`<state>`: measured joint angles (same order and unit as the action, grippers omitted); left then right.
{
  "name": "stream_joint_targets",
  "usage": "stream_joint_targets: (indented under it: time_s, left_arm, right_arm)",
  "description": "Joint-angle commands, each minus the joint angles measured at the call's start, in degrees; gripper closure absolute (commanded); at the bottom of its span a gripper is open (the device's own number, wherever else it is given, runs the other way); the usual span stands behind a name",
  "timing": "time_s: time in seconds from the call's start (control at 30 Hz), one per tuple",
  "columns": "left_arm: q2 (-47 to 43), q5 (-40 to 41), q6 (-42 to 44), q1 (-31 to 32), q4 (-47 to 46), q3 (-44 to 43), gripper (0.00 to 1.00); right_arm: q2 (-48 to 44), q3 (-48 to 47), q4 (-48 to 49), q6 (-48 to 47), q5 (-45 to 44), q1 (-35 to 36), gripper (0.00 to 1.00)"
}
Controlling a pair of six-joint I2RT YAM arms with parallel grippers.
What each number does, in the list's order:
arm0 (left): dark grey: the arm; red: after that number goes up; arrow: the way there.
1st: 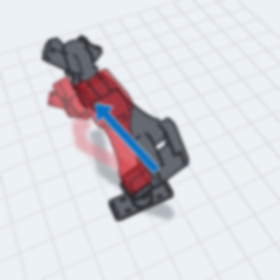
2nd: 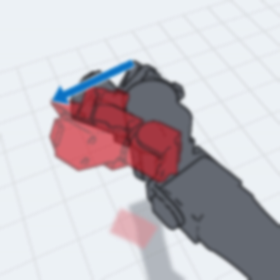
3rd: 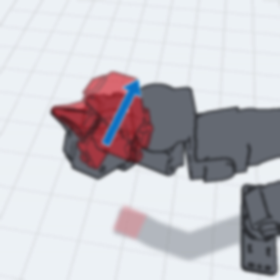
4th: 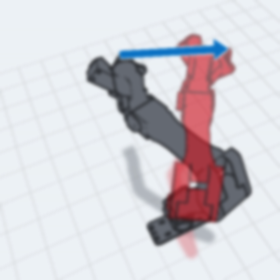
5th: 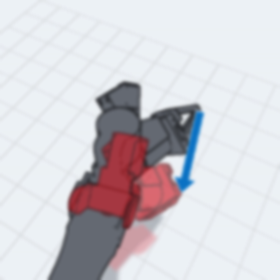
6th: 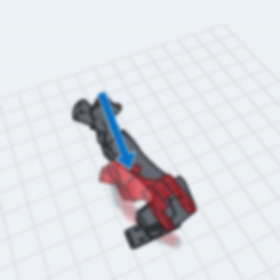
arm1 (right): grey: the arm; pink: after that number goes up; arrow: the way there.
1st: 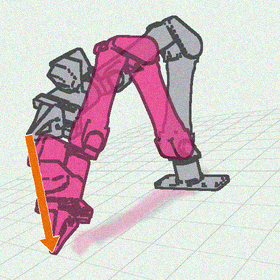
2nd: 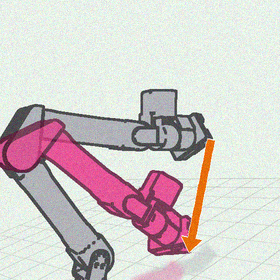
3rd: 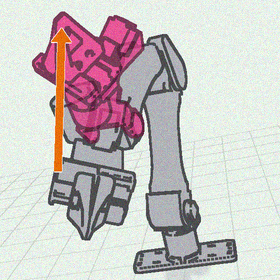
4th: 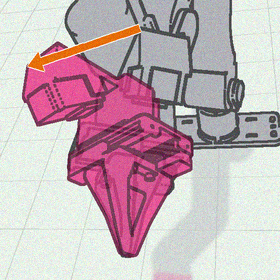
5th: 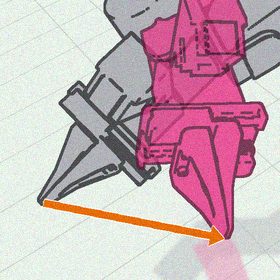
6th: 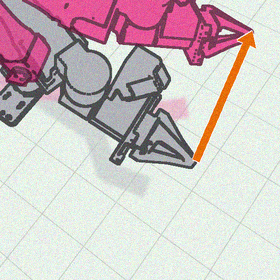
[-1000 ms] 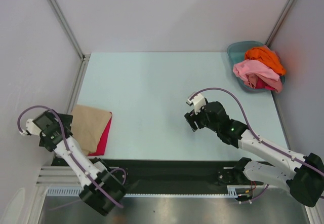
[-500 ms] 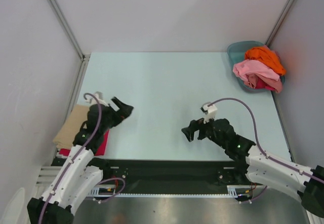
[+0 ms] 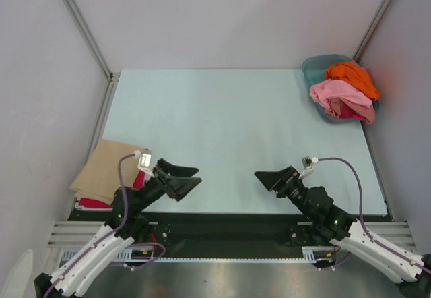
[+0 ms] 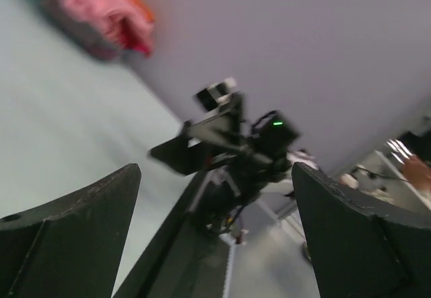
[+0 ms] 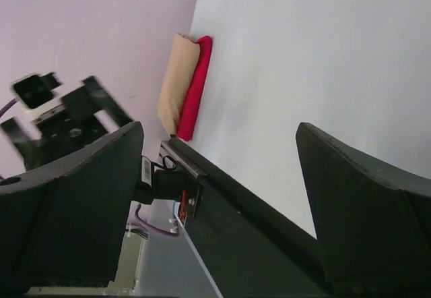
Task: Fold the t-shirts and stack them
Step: Reset both grippers
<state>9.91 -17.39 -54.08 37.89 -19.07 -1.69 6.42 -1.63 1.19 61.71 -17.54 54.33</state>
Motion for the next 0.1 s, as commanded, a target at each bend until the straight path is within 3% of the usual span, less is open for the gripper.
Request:
stream_joint_targets:
  time_s: [0.0,0.07]
  left_arm:
    - [-7.9,-8.9,-4.3,0.5,-12.2,12.3,0.0]
    - [-13.1,-11.6,-9.0,0.5,-17.0,13.0,0.0]
  right_arm:
    - [0.2,6.4,-2.3,3.2,-2.7,0.9,0.0]
    - [0.1,6.5,1.7,1.2,1.9,1.5,0.0]
